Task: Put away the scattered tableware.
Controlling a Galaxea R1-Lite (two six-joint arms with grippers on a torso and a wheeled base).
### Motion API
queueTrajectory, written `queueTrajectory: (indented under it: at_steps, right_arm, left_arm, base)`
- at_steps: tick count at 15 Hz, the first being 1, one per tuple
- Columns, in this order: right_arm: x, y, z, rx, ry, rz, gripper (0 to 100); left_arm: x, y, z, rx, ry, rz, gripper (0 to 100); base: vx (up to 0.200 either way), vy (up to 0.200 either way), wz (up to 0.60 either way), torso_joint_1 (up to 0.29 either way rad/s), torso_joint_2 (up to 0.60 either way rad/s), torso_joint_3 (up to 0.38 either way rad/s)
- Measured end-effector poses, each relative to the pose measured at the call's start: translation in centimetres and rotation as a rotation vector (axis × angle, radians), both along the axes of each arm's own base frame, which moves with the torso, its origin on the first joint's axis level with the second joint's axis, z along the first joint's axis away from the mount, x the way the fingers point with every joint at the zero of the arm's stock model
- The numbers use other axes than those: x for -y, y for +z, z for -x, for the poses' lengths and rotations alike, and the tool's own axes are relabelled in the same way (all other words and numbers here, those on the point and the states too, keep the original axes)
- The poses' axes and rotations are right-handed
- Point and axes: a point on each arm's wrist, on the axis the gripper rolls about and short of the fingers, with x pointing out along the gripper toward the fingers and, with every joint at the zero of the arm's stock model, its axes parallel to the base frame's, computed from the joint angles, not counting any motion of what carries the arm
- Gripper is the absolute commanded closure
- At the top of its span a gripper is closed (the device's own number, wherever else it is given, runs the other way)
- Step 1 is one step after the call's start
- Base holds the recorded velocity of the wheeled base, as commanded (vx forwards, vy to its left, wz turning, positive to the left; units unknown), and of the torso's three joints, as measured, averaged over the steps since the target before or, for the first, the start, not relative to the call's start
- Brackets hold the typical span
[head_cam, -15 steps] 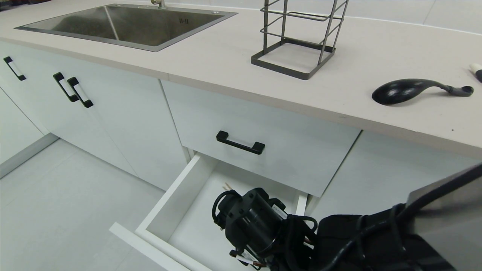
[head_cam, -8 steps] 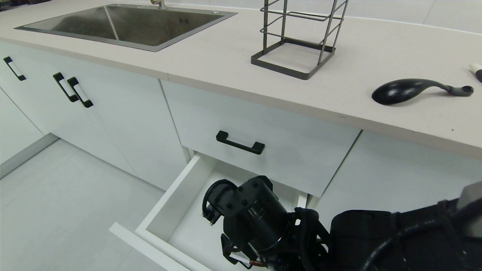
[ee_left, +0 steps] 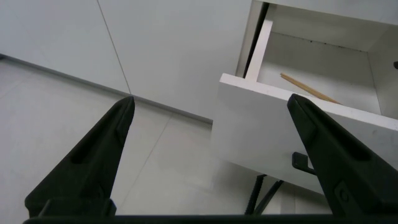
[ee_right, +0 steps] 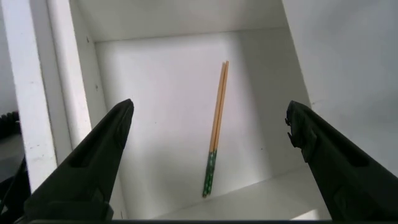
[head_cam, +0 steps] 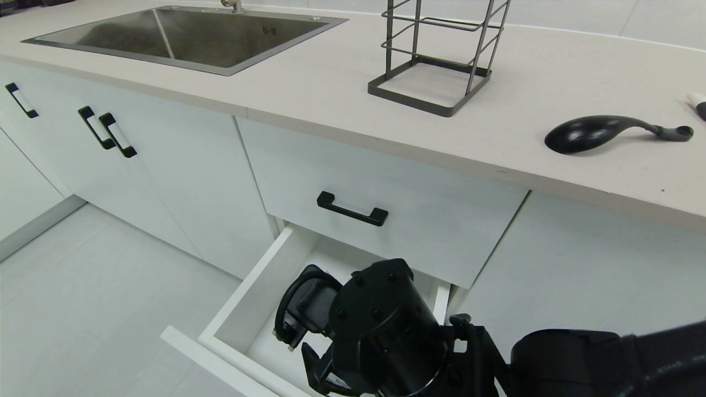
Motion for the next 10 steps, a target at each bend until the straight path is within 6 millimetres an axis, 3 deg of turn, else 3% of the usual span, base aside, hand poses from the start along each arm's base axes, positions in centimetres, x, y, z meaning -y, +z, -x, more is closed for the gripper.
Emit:
queueTrajectory:
  at_steps: [2, 6, 10]
  right_arm:
    - [0.2, -0.5, 0.6, -0.013, 0.026, 0.011, 0]
    - [0.3, -0.6, 1.3, -0.019, 0.042, 0.017, 0]
    - [0.5, -0.6, 2.4, -0.02, 0.07, 0.012, 0]
  left_arm:
    - [0.0, 0.0, 0.0, 0.0, 0.0, 0.0, 0]
    - [0.0, 0.0, 0.0, -0.001, 0.0, 0.0, 0]
    - [0.0, 0.0, 0.0, 0.0, 0.0, 0.0, 0]
  base:
    - [0.0, 0.0, 0.0, 0.038, -0.05, -0.011]
    - [0.0, 0.0, 0.0, 0.211, -0.1, -0.104]
    - [0.0, 0.0, 0.0, 0.193, -0.59, -0.195]
